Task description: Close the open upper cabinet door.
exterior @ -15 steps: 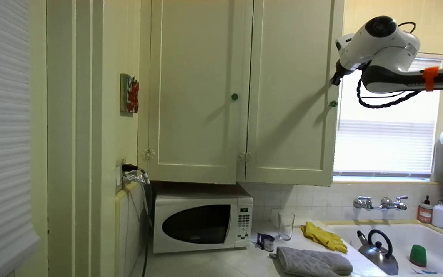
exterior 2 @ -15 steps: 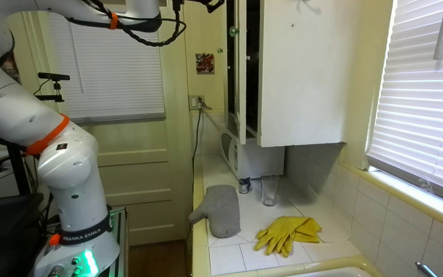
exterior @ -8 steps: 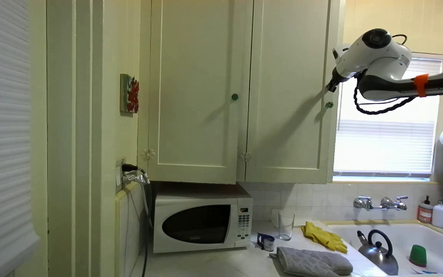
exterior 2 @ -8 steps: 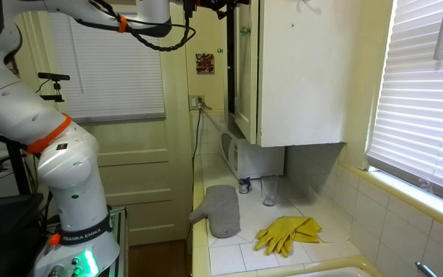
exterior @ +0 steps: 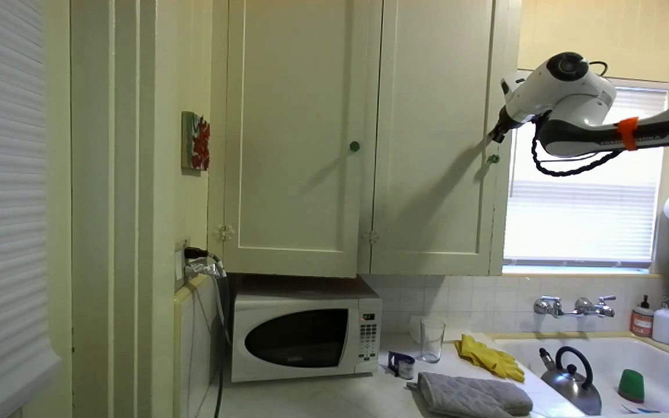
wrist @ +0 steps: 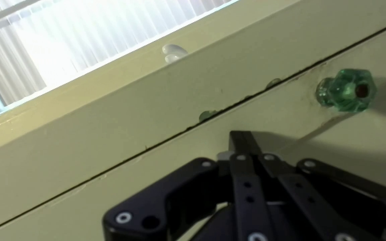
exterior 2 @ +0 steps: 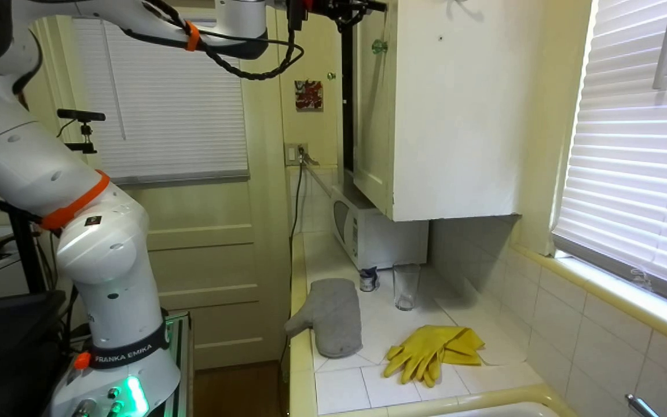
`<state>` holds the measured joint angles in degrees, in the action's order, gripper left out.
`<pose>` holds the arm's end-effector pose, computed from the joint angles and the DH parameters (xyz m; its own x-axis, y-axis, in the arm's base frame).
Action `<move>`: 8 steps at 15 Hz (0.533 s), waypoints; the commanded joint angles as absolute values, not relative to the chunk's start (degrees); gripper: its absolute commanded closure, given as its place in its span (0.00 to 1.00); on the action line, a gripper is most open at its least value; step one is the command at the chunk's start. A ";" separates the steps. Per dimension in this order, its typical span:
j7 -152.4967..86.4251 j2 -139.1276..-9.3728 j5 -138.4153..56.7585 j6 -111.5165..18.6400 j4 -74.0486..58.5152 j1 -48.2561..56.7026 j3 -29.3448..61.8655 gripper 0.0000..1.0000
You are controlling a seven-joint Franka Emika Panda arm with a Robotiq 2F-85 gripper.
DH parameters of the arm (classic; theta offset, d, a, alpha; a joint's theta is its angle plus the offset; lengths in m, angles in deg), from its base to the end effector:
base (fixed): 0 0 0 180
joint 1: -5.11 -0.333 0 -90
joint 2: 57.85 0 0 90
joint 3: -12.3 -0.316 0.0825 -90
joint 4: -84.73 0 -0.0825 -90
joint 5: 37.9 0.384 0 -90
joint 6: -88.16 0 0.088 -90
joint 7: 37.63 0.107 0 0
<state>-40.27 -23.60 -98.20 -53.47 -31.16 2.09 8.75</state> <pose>0.3915 0.0594 0.7988 0.4858 0.7724 0.4092 -0.0543 -0.4406 0.8961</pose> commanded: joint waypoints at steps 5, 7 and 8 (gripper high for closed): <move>-45.33 -24.09 -95.07 -51.48 -30.56 1.42 9.24 1.00; -51.84 -23.32 -90.91 -45.84 -29.03 -0.46 8.68 1.00; -56.39 -22.61 -86.02 -41.00 -28.12 -2.51 8.73 1.00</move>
<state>-46.09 -23.73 -94.87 -50.88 -30.51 1.39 9.02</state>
